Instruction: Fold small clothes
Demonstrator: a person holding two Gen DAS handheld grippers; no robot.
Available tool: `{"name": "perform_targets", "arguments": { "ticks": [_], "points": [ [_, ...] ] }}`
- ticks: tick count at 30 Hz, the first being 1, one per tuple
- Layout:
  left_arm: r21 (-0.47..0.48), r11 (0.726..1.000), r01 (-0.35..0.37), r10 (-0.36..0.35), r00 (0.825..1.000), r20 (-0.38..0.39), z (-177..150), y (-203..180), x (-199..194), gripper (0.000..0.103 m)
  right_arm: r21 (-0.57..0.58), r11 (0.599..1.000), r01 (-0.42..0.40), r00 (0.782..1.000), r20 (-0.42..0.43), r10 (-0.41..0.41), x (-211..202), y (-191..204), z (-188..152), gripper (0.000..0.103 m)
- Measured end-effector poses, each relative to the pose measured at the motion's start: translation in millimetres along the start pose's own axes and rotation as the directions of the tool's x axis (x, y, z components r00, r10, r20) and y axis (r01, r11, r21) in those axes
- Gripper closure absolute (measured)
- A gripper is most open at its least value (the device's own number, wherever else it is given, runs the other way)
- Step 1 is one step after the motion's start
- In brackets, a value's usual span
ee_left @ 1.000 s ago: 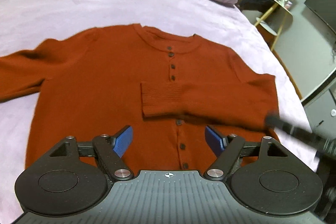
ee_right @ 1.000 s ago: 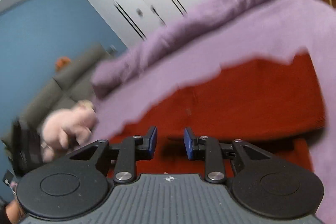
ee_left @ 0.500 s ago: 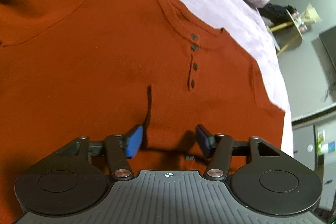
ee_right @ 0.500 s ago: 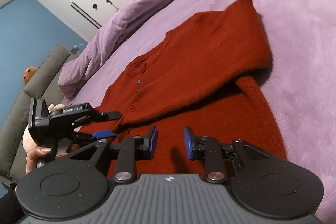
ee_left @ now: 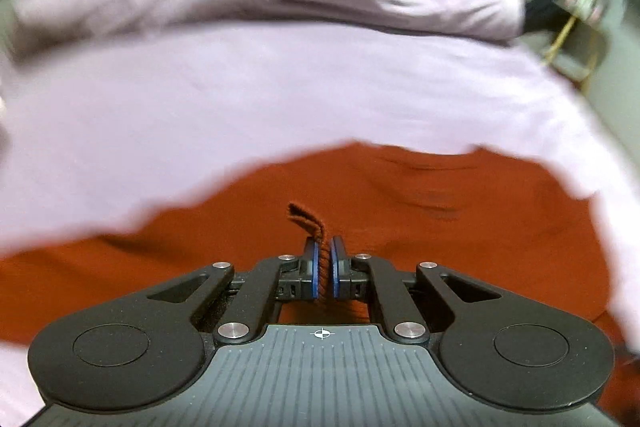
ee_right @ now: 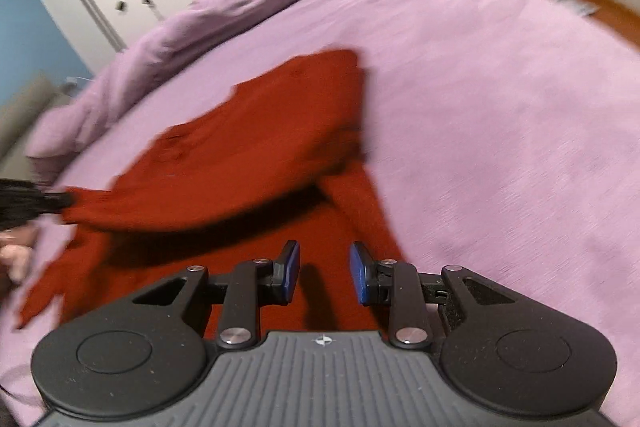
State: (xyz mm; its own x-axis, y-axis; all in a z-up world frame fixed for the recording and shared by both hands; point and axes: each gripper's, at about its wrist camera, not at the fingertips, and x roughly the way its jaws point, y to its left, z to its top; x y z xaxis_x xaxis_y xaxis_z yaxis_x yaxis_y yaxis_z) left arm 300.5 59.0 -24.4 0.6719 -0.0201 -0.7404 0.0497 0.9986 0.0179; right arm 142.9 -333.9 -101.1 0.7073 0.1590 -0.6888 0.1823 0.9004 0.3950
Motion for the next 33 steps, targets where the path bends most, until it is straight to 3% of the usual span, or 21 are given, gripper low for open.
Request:
{"name": "perform_targets", "arguments": {
  "ticks": [2,7,9,13,16,17,18,20,23,24,26,28,30,31,33],
  "points": [
    [0.053,0.996,-0.074,0.074,0.997,-0.005,-4.2,10.5,4.8,0.095,0.026,0.999,-0.025,1.0,0.001,0.025,2.5,0.5,4.5,0.076],
    [-0.047,0.999,-0.012,0.009,0.997,-0.079,-20.3,35.2,21.9,0.095,0.098,0.985,-0.141,0.99,-0.001,0.142,21.2,7.4,20.5,0.069],
    [-0.066,0.998,-0.001,-0.004,0.997,-0.072,-24.1,37.9,24.9,0.095,0.134,0.98,-0.148,0.989,0.0,0.15,33.3,10.7,31.5,0.061],
    [-0.075,0.997,0.009,-0.013,0.998,-0.059,-22.7,34.3,32.1,0.095,0.113,0.988,-0.108,0.994,0.001,0.109,57.3,22.4,46.4,0.061],
    [-0.06,0.998,0.009,-0.011,0.999,-0.033,-18.6,28.6,36.1,0.095,0.06,0.996,-0.062,0.998,-0.019,0.063,72.4,30.9,48.4,0.077],
    [-0.058,0.998,0.008,-0.009,1.0,-0.015,-17.2,27.3,35.5,0.095,0.041,0.999,-0.033,0.999,-0.017,0.034,74.2,32.3,47.9,0.09],
    [-0.058,0.998,0.012,-0.012,1.0,0.0,-15.5,26.0,33.7,0.095,0.022,1.0,-0.004,1.0,0.002,0.004,71.2,32.1,46.2,0.096],
    [-0.066,0.997,0.046,-0.042,0.998,0.055,-10.9,23.5,26.7,0.095,0.015,1.0,0.025,0.997,0.068,-0.026,63.0,31.6,43.3,0.096],
    [-0.045,0.996,0.08,-0.072,0.984,0.163,-6.2,18.7,10.9,0.095,0.0,0.998,0.058,0.996,0.07,-0.058,56.9,29.8,36.2,0.095],
    [-0.024,0.997,0.075,-0.069,0.981,0.18,-6.2,17.2,8.5,0.095,-0.017,0.999,0.034,0.998,0.054,-0.033,53.0,30.6,35.2,0.091],
    [0.013,0.997,0.076,-0.077,0.985,0.157,-9.8,17.8,14.9,0.095,-0.051,0.993,-0.105,0.994,0.016,0.106,41.2,31.5,38.0,0.086],
    [0.013,0.998,0.064,-0.065,0.993,0.099,-16.5,21.2,28.4,0.095,-0.084,0.967,-0.242,0.967,0.055,0.247,24.6,33.5,44.6,0.075],
    [-0.017,0.998,0.062,-0.061,0.997,0.056,-26.1,27.7,39.6,0.095,-0.158,0.973,-0.17,0.973,0.127,0.19,20.3,44.4,55.9,0.043],
    [-0.035,0.997,0.066,-0.064,0.997,0.042,-30.3,30.6,43.2,0.095,-0.195,0.976,-0.1,0.982,0.139,0.128,26.5,50.5,61.4,0.038],
    [-0.058,0.995,0.076,-0.074,0.997,0.032,-34.1,34.6,44.7,0.095,-0.265,0.963,0.047,0.993,0.114,-0.017,55.4,61.5,73.8,0.038]
  ]
}}
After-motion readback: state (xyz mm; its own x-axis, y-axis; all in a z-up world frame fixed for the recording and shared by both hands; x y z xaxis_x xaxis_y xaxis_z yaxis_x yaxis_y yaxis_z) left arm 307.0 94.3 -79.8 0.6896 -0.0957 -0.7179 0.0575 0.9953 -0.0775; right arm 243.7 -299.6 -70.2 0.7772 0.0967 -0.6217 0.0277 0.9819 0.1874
